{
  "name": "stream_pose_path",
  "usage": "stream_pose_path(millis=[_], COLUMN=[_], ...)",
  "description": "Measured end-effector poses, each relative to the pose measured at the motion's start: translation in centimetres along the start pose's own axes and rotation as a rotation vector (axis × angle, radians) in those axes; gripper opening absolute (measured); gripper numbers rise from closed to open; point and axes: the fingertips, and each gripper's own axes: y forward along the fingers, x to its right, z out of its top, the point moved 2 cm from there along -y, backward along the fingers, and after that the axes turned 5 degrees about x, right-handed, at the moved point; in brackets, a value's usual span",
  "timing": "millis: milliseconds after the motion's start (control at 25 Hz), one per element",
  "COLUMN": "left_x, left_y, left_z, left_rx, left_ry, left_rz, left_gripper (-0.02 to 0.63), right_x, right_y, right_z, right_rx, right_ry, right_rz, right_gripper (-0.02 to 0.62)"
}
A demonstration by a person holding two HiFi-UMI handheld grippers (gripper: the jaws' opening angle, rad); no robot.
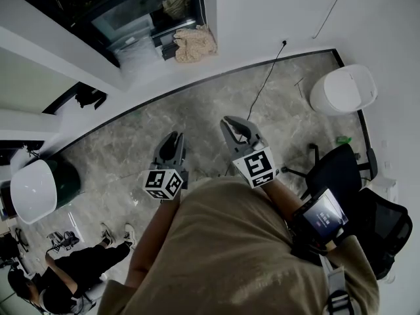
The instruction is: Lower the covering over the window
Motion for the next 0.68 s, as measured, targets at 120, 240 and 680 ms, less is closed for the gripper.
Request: stream_pose_path(millis=[120, 240, 680], left_x=[0.08, 0.21, 0.79], left_y=[0.01, 0.05, 0.38], left_z=[0.02, -0.09, -0.8], left_rx=[0.002, 0.001, -0.013], left_ry=[0.002, 0.004, 0.003], left_rz=[0.001, 0.0, -0.012], left_gripper=[0.101, 0.101, 0.101], right_x=[-0.1, -0.07, 0.48], right_y=[-0.05, -0.17, -0.79], right_z=[0.01, -0.13, -0.39], right_rx=[0.006, 0.009, 0.02], right_ry=[0.0, 0.005, 0.051], right_rz=[0.008, 0.014, -0.005], right_gripper=[0.028, 0.028, 0.028])
